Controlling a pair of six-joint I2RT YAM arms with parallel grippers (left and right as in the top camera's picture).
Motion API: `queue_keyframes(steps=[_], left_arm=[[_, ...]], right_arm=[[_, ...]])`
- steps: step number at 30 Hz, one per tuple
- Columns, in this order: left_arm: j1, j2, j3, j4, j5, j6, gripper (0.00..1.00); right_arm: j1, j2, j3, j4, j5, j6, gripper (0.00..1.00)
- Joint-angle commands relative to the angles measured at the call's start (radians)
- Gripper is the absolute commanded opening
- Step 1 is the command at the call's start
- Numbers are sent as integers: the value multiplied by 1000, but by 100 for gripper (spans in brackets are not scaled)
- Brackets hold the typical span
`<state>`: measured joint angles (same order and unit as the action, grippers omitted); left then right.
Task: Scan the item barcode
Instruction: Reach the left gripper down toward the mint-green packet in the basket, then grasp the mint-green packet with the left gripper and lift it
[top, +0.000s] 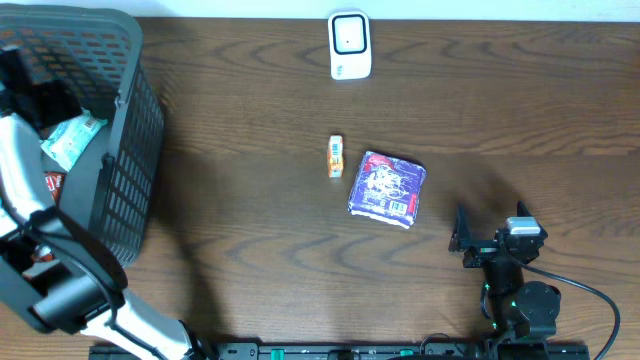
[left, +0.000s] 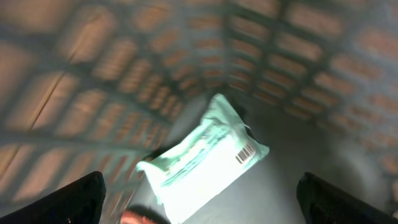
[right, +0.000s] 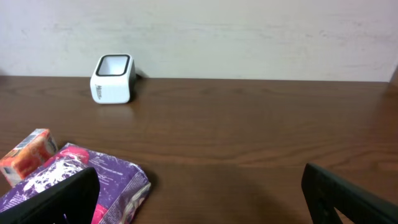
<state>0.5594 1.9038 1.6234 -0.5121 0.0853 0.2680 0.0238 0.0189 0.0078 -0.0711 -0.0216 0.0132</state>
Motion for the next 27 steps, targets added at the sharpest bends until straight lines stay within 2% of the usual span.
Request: queue_keyframes(steps=[1, 6, 11, 17, 27], left_arm=[[-40, 60, 2, 29, -9, 246, 98], [-43, 132, 2, 57, -80, 311, 98], [-43, 185, 2, 74, -90, 410, 98], [-36, 224, 2, 154, -105, 417, 97], [-13, 302, 2, 150, -105, 424, 98]], right_arm=[[8, -3, -2, -3, 5, -7, 99], [8, -3, -2, -3, 5, -7, 99], [8, -3, -2, -3, 5, -7, 99], [8, -3, -2, -3, 5, -7, 99], [8, -3, -2, -3, 5, -7, 99]])
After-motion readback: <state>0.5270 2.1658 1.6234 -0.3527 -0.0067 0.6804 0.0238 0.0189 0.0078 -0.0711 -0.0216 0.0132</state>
